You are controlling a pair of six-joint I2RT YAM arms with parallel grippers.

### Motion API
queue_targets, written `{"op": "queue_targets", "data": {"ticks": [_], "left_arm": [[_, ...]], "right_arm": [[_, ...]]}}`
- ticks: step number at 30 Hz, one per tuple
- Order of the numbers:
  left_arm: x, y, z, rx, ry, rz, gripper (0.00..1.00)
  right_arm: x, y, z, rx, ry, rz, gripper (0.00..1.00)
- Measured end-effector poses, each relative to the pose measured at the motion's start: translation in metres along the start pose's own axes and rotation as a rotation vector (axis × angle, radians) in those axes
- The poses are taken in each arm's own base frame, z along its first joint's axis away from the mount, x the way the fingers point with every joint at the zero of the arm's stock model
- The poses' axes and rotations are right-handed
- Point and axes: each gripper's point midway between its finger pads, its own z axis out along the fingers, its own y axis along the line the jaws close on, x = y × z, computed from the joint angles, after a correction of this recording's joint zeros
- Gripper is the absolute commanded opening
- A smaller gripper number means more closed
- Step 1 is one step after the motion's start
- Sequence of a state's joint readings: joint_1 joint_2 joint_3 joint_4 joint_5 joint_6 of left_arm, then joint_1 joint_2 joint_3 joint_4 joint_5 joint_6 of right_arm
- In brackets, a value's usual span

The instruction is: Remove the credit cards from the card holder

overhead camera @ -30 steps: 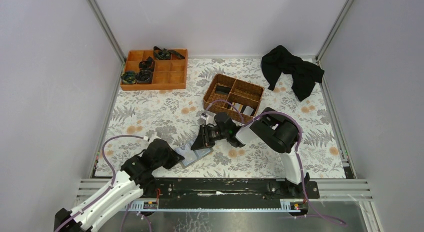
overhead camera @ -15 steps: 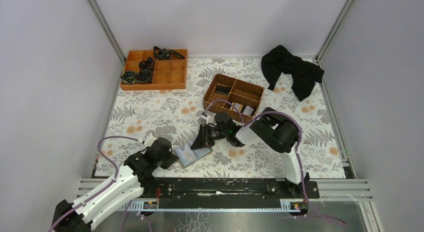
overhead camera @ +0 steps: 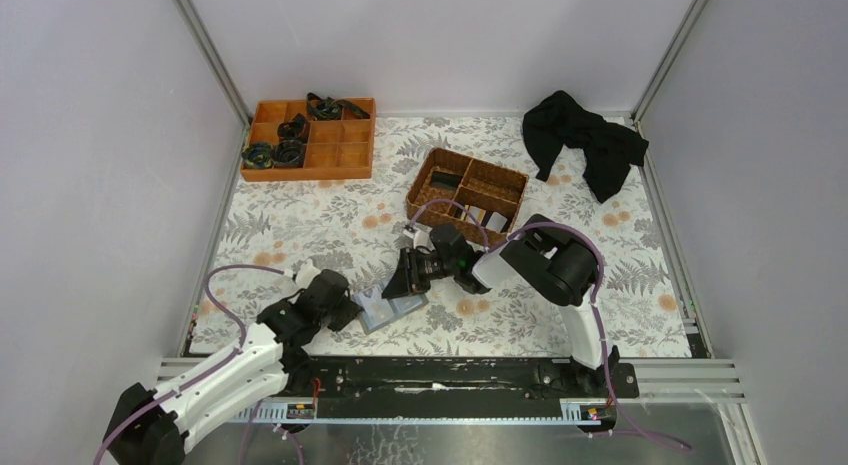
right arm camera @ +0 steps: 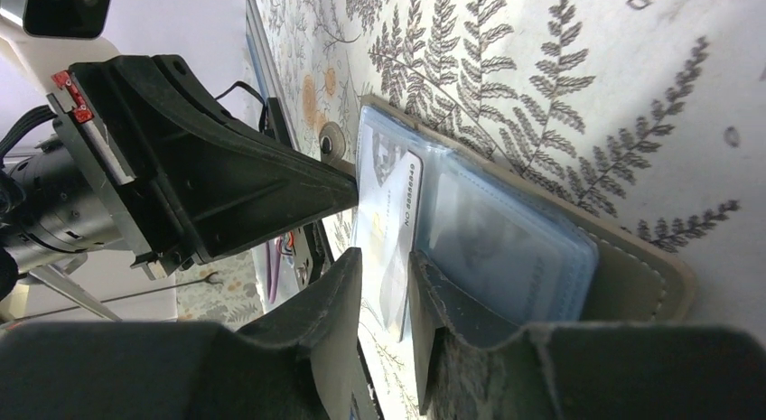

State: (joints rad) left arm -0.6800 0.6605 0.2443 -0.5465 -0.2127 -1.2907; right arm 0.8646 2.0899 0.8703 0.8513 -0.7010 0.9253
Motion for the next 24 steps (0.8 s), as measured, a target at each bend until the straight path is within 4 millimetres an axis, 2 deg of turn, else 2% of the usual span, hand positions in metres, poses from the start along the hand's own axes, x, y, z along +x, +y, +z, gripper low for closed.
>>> {"op": "queue_targets", "data": {"ticks": [4, 6, 8, 13, 24], "left_arm": [[0.001, -0.007, 0.005, 0.016, 0.004, 0.016, 0.0], [0.001, -0.011, 0.006, 0.031, 0.005, 0.02, 0.0], [0.001, -0.014, 0.007, 0.046, 0.007, 0.022, 0.0], [0.003, -0.02, 0.011, 0.072, 0.015, 0.025, 0.0], [0.004, -0.026, 0.015, 0.101, 0.018, 0.033, 0.0]], "right_arm": [[-0.004, -0.003, -0.002, 0.008, -0.01, 0.001, 0.36], [-0.005, -0.004, -0.003, 0.016, -0.014, -0.004, 0.5], [-0.005, -0.002, -0.006, 0.029, -0.011, -0.014, 0.56], [-0.007, 0.003, -0.011, 0.055, -0.016, -0.056, 0.55], [-0.009, 0.003, -0.014, 0.044, -0.023, -0.023, 0.48]]}}
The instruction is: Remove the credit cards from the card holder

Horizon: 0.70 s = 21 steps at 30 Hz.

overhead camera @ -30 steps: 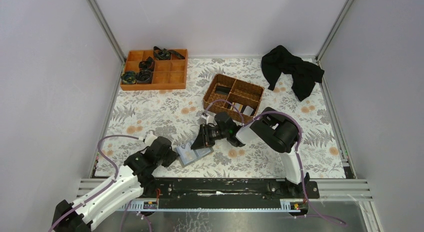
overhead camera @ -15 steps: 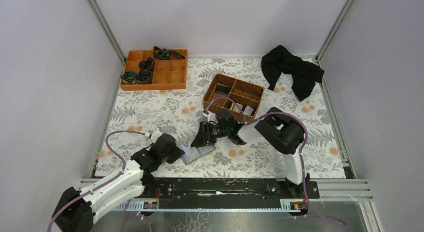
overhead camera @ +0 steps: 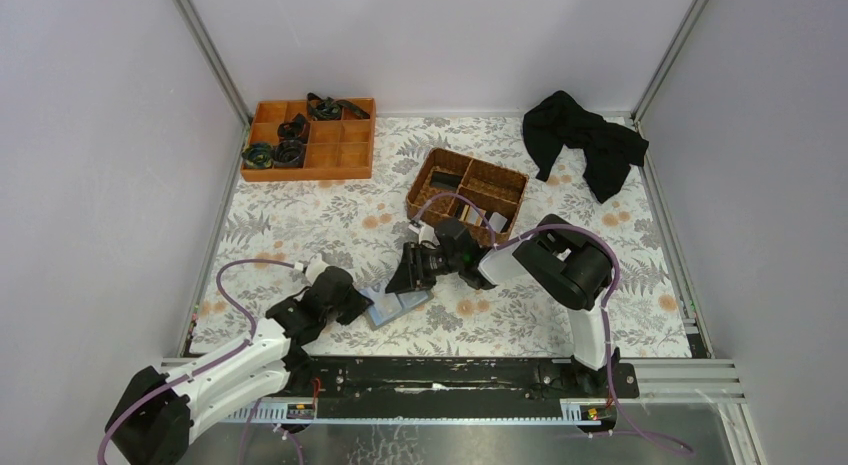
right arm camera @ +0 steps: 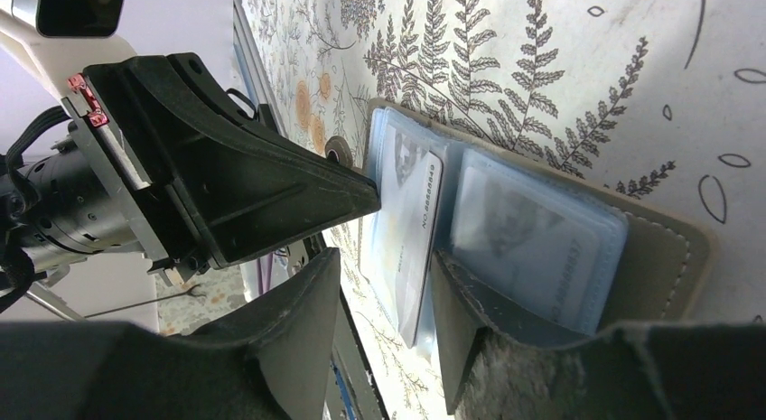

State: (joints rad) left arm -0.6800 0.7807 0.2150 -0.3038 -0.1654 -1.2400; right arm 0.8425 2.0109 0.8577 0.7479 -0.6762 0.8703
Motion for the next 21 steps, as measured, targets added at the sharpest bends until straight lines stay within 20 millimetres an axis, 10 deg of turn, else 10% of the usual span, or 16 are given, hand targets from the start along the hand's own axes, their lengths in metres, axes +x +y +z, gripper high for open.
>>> {"op": "queue_targets", "data": {"ticks": [21], "left_arm": [[-0.0011, -0.0085, 0.0079, 0.035, -0.008, 0.021, 0.0]], "right_arm": [[-0.0031, 0.0019, -0.0063, -0.033, -0.017, 0.049, 0.44]]}}
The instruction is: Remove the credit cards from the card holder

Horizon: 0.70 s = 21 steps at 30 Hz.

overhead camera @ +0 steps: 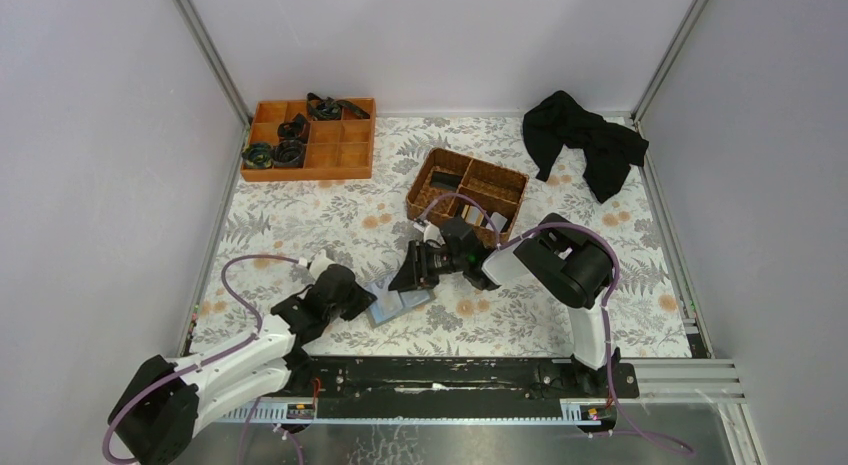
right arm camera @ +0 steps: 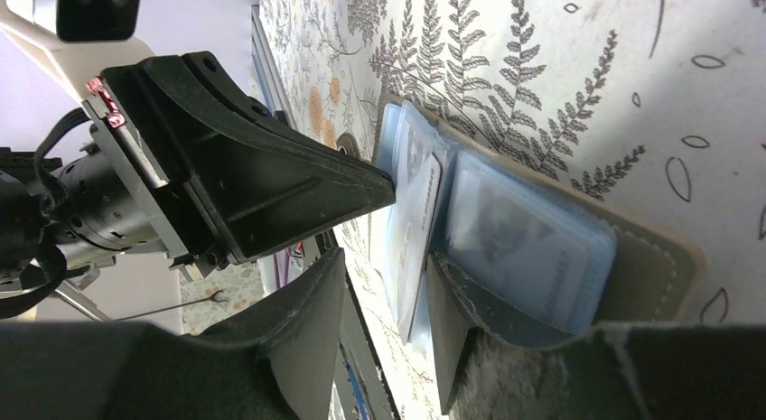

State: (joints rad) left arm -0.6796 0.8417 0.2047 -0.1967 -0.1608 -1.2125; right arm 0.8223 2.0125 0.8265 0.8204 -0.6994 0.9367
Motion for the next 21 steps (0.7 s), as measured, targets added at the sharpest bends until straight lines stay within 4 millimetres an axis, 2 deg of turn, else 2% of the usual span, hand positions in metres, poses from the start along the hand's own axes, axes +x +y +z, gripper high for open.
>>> {"op": "queue_targets", "data": {"ticks": [3, 6, 7, 11, 17, 21], "left_arm": [[-0.001, -0.002, 0.002, 0.006, -0.002, 0.007, 0.0], [-0.001, -0.004, 0.004, 0.012, -0.006, 0.014, 0.0], [-0.002, -0.004, 0.005, 0.014, -0.007, 0.016, 0.0], [-0.004, -0.007, 0.008, 0.019, -0.017, 0.013, 0.0], [-0.007, -0.011, 0.011, 0.037, -0.032, 0.008, 0.0], [-0.008, -0.013, 0.012, 0.052, -0.038, 0.006, 0.0]], "right_arm": [[0.002, -0.003, -0.001, 0.006, 0.002, 0.001, 0.38], [0.003, -0.007, -0.003, 0.013, 0.003, 0.005, 0.2], [0.004, -0.008, -0.003, 0.015, 0.005, 0.008, 0.17], [0.01, -0.011, -0.005, 0.018, 0.019, 0.026, 0.16], [0.021, -0.004, -0.008, -0.005, 0.069, 0.032, 0.19], [0.028, 0.001, -0.006, -0.018, 0.093, 0.027, 0.01]]}}
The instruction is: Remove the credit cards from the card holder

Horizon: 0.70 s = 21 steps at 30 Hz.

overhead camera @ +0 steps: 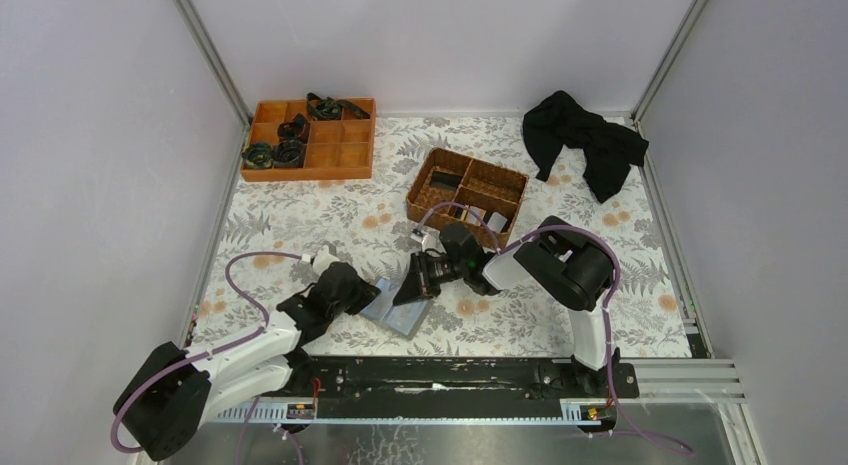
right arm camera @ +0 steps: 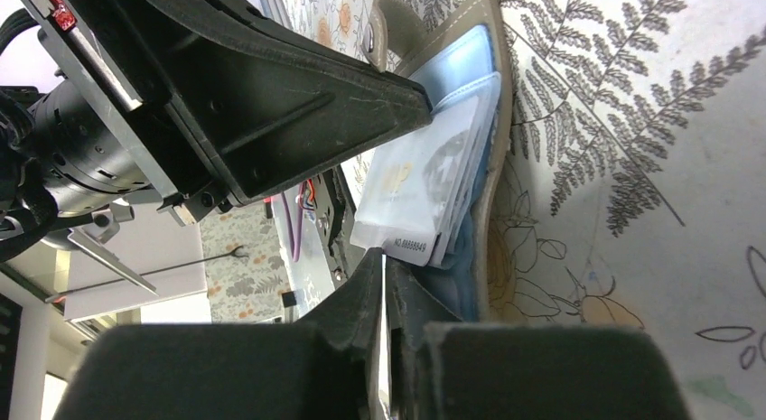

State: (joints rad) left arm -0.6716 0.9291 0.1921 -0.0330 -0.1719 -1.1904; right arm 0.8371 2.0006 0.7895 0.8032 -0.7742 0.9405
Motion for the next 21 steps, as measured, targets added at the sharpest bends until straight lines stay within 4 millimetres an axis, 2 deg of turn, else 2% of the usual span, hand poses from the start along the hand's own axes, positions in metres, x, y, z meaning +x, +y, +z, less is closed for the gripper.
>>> {"op": "queue_targets", "data": {"ticks": [12, 15, 18, 21], "left_arm": [[0.0, -0.001, -0.001, 0.024, -0.01, -0.005, 0.0], [0.0, -0.001, -0.001, 0.027, -0.01, -0.005, 0.0], [0.002, -0.002, -0.002, 0.033, 0.003, -0.005, 0.0], [0.008, -0.002, -0.003, 0.042, 0.033, -0.002, 0.0]], "right_arm": [[0.0, 0.001, -0.001, -0.003, 0.002, 0.014, 0.01], [-0.006, -0.004, -0.006, 0.013, -0.014, 0.017, 0.08], [-0.021, -0.01, -0.016, 0.043, -0.062, 0.013, 0.2], [-0.034, -0.012, -0.022, 0.062, -0.108, -0.006, 0.23]]}}
